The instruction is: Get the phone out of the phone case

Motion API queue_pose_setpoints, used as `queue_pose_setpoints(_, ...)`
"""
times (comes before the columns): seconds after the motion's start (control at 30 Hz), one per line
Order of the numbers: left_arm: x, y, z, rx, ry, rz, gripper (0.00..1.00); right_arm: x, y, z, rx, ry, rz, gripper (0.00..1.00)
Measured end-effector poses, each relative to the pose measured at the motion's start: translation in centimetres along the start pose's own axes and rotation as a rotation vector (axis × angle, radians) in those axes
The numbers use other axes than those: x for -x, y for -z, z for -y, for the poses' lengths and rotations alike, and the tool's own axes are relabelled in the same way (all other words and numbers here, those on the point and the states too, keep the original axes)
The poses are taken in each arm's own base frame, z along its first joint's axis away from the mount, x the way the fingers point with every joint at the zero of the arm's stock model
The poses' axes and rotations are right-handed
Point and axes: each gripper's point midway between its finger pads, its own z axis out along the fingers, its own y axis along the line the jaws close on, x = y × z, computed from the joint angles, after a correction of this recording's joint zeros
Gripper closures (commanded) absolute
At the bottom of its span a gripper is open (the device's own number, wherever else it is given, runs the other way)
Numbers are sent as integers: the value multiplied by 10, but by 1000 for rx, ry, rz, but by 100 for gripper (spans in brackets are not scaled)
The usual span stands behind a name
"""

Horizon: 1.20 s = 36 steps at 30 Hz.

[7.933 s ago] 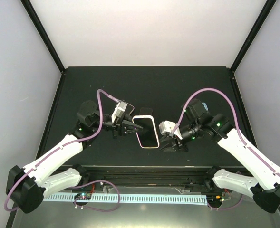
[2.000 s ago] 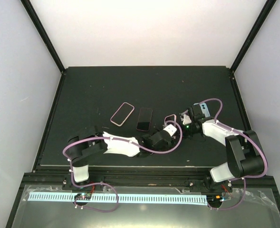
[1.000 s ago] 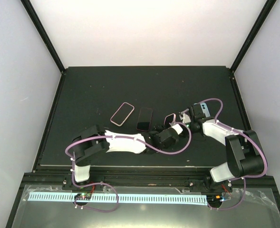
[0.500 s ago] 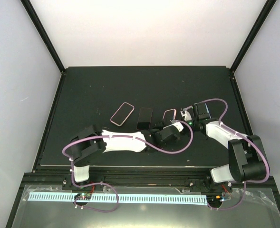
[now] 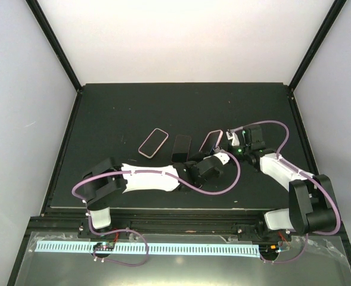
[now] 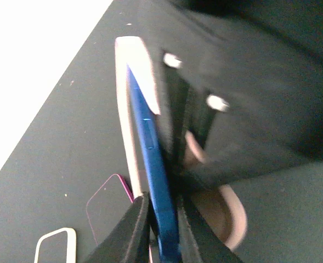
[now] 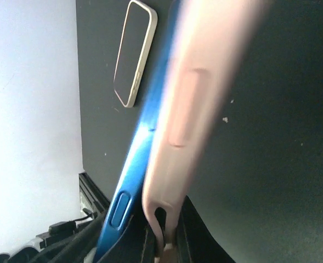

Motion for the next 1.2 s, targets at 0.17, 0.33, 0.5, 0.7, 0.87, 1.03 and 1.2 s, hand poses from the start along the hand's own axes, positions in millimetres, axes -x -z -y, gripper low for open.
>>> queue_pose_setpoints(0.17,3,5,-10,14,19,15,98,-1,3,-3,2,3,5,99)
queue_pose_setpoints(0.33,5,11,-10,-16,67,26,98,-3,7,-2,-53,58,23,99)
queue_pose_setpoints(0.5,5,20,-17,-54,170,38,99,-4,8,-10,-82,92,-1,99)
queue_pose_setpoints(0.7,7,51,-59,-15,331,99,98,9,17,14,-248,140,36,99)
queue_pose_setpoints(0.87,14,90,-100,22,482,207,98,25,33,34,-394,205,83,99)
queue_pose_setpoints(1.03,-6,95,-102,30,514,203,98,56,49,-2,-399,434,69,99)
queue_pose_setpoints(1.2,-31,98,-97,17,507,189,98,91,53,-7,-455,625,-31,99)
